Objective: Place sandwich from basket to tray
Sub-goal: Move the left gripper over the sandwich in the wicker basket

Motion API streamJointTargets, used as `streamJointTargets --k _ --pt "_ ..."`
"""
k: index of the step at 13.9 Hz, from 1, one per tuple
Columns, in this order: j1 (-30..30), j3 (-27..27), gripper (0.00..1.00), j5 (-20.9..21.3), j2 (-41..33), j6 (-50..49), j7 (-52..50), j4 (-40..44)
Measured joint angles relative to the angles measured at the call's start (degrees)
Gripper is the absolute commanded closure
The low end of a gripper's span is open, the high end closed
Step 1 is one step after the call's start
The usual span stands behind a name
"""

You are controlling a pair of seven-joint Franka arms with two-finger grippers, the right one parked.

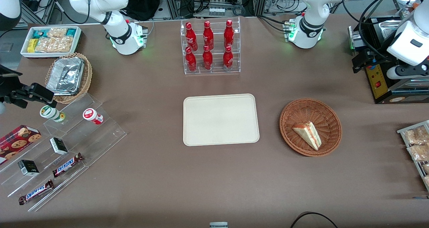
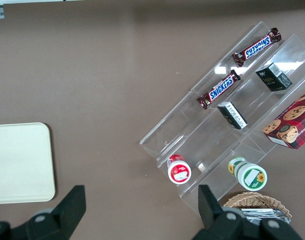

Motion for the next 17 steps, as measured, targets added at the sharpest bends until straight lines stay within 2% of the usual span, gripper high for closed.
streamJointTargets --k 6,9,13,17 --pt "0.0 0.0 0.00 0.0 0.2 -0.1 0.0 -0.3" --pt "0.0 0.0 0.00 -0.7 2.7 3.0 0.0 -1.9" --pt "0.0 0.0 0.00 -1.2 6.9 14.9 -0.5 -8.8" --pt "-0.2 -0.9 0.00 -1.3 7.4 32.6 -6.7 -21.9"
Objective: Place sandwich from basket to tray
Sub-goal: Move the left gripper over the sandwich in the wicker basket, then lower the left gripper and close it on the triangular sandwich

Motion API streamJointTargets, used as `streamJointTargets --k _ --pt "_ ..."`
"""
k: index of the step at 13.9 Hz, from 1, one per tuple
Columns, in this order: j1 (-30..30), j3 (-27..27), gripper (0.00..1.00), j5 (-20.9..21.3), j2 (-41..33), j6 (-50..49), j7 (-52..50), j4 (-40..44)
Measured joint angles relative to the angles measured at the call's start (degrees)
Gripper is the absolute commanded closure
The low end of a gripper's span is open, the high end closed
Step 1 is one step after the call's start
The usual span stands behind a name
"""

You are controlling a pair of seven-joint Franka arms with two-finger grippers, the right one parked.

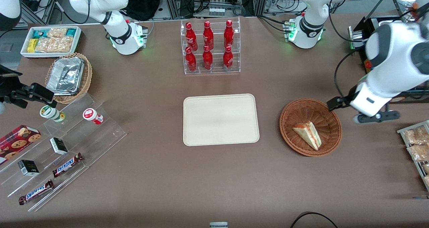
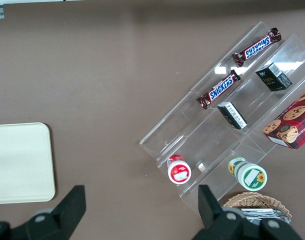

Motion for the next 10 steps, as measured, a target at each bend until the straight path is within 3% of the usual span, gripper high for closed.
streamJointTargets --k 4,10 --pt "-0.7 -1.6 0.00 0.0 0.5 14.5 -15.4 -10.1" --pt "-0.8 -3.3 0.00 0.0 5.2 20.6 -28.4 -11.8"
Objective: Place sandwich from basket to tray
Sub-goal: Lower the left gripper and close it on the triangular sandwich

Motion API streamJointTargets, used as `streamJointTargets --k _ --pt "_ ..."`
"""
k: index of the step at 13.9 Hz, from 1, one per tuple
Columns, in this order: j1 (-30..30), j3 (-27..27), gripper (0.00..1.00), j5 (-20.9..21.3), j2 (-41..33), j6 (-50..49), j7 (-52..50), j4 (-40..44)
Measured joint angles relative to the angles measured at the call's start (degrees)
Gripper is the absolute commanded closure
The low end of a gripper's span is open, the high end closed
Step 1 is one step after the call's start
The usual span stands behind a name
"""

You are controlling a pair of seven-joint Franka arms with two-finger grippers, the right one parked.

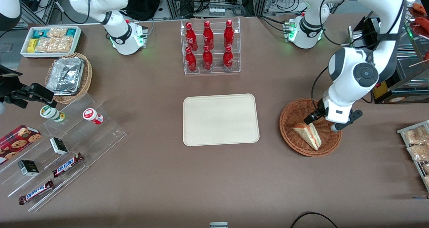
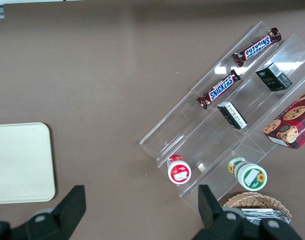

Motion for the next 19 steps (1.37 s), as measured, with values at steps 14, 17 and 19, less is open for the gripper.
streamJointTargets --k 14,17,19 --pt "0.0 0.1 0.84 0.1 9.8 10.8 -1.2 1.8" --pt "0.0 0.3 0.86 0.3 9.8 10.8 -0.6 2.3" --pt "0.1 0.9 0.86 0.3 9.6 10.5 0.6 2.5"
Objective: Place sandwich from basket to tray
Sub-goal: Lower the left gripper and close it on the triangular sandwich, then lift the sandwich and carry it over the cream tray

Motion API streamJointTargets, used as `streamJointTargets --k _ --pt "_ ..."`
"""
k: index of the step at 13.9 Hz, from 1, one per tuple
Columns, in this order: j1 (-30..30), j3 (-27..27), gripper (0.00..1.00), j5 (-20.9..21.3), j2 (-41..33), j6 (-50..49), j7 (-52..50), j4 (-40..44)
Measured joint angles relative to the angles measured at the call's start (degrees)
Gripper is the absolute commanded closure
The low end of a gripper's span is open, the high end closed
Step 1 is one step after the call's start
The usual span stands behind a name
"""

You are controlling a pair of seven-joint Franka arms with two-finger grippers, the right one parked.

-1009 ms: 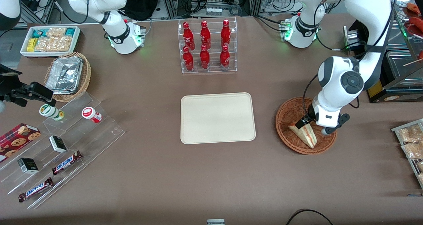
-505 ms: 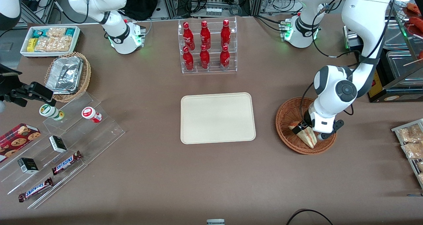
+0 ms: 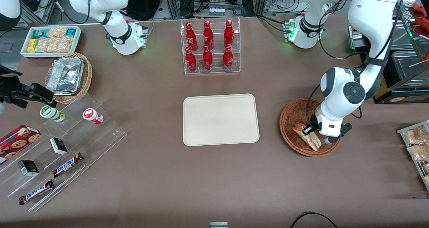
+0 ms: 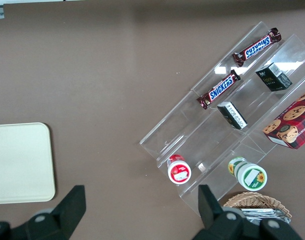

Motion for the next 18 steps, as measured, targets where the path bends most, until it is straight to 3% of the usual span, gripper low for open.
streamJointTargets --k 2,5,9,13,18 --pt "0.1 0.2 0.86 0.0 -1.2 -3.2 0.6 1.0" --pt "0.1 -0.4 0.86 0.6 -5.3 -16.3 0.9 5.7" --pt "-0.2 -6.4 0.86 0.7 -7.8 -31.6 0.9 16.0" --pt "-3.8 -14.2 0.85 -1.0 -5.4 -31.8 -0.2 19.5" --pt "-14.2 -15.6 0.85 -2.8 2.9 -22.3 -0.6 24.0"
